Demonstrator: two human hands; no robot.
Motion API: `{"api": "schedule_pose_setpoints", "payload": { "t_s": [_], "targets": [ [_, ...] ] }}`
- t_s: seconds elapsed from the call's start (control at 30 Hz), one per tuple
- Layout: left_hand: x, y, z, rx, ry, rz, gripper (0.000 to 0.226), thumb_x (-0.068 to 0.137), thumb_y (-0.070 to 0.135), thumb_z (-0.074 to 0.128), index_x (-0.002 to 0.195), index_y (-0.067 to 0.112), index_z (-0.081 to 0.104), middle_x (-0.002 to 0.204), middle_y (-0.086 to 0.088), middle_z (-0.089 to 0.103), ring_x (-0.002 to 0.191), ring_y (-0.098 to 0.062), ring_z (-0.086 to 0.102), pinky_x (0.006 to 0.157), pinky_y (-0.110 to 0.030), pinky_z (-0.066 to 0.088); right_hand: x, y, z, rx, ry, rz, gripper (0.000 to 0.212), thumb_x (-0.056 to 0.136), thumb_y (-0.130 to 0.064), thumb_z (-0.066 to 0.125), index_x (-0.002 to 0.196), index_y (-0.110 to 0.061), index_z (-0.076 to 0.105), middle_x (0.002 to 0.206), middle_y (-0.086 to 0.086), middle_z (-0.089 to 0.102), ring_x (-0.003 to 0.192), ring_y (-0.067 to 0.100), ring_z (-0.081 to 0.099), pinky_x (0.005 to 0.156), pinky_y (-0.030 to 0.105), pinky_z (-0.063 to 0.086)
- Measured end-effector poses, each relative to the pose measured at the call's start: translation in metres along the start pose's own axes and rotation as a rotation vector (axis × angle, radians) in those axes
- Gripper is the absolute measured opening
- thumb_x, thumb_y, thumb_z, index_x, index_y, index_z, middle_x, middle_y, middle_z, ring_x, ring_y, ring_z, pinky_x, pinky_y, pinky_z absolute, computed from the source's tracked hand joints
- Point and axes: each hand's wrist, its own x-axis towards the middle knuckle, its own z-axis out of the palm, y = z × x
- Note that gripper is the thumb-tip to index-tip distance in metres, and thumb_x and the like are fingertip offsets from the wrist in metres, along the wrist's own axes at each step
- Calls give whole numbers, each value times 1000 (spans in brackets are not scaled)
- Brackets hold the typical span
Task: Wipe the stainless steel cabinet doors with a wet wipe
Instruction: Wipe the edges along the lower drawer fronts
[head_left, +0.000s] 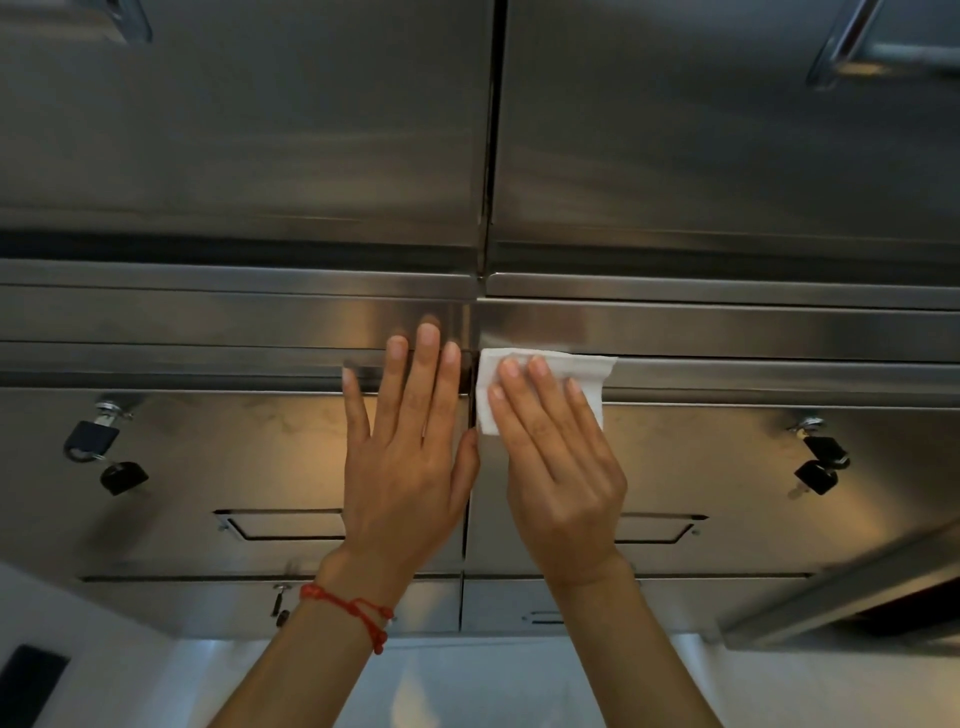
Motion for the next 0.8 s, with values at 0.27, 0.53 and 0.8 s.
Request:
{"api": "schedule_pose_setpoints", "payload": {
  "t_s": [0.27, 0.53, 0.8],
  "targets": [
    [1, 0, 1, 6, 1, -1, 76, 94, 32, 42, 151, 12, -5, 157, -3, -14, 145, -21, -7, 115, -53, 1, 0, -4, 4, 10, 1, 3, 25, 100, -6, 46, 119, -2, 62, 125, 15, 58, 120, 28, 55, 100, 43, 47],
    [0, -2, -2, -1, -12, 15, 70, 97, 31, 36, 151, 12, -4, 157, -4, -14, 145, -22, -6, 114, -54, 4, -7, 5, -3, -7, -2, 40, 28, 93, 3, 54, 119, -1, 62, 128, 15, 56, 123, 28, 54, 102, 45, 45],
    [0, -1, -3, -9, -7, 8, 71, 96, 30, 38, 151, 10, -2, 157, -5, -13, 145, -23, -5, 113, -55, 7, 2, -5, 3, 30, 0, 20, 25, 100, -3, 45, 119, -2, 61, 127, 13, 58, 123, 26, 53, 103, 44, 44]
  ]
}}
